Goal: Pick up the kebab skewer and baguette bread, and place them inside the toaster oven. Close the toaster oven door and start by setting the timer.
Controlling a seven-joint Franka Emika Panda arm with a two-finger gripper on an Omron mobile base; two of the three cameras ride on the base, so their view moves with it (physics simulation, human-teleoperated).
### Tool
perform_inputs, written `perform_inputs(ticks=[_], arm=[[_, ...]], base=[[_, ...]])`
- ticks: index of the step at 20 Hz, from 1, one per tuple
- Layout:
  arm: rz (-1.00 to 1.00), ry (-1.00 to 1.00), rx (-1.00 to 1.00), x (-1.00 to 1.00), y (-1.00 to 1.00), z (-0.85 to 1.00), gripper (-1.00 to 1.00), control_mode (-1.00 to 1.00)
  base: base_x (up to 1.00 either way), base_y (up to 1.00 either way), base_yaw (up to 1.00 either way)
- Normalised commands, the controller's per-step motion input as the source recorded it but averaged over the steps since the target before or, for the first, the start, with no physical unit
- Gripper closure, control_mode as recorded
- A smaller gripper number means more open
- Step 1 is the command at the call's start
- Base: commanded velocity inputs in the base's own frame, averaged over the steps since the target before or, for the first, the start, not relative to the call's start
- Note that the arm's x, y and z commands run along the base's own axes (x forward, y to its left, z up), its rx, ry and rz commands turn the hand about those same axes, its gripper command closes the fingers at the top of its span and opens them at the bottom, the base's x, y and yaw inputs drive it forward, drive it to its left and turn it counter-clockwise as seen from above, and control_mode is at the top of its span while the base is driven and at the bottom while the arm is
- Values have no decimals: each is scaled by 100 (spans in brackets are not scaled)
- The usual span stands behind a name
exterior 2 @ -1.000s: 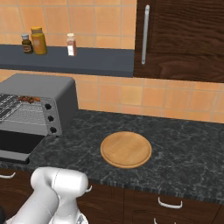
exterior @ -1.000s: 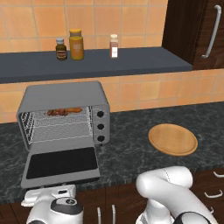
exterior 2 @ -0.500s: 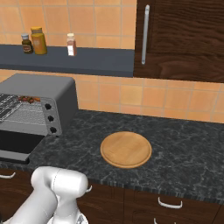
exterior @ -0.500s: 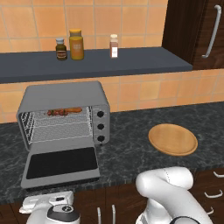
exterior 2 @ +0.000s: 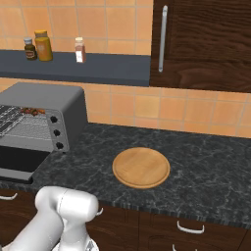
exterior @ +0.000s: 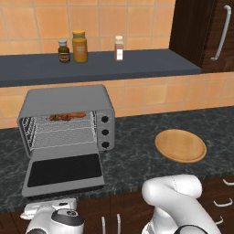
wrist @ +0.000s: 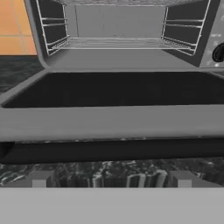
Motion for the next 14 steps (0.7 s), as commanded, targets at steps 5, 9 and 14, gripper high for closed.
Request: perform_inputs(ticks=[5,9,14], arm=[[2,4,1,27,0,-14,-100,-100],[0,1,0,1,0,-21,-100,-100],[0,4,0,18,0,0,-100,-100]], base=[[0,0,0],[0,0,0],[0,0,0]])
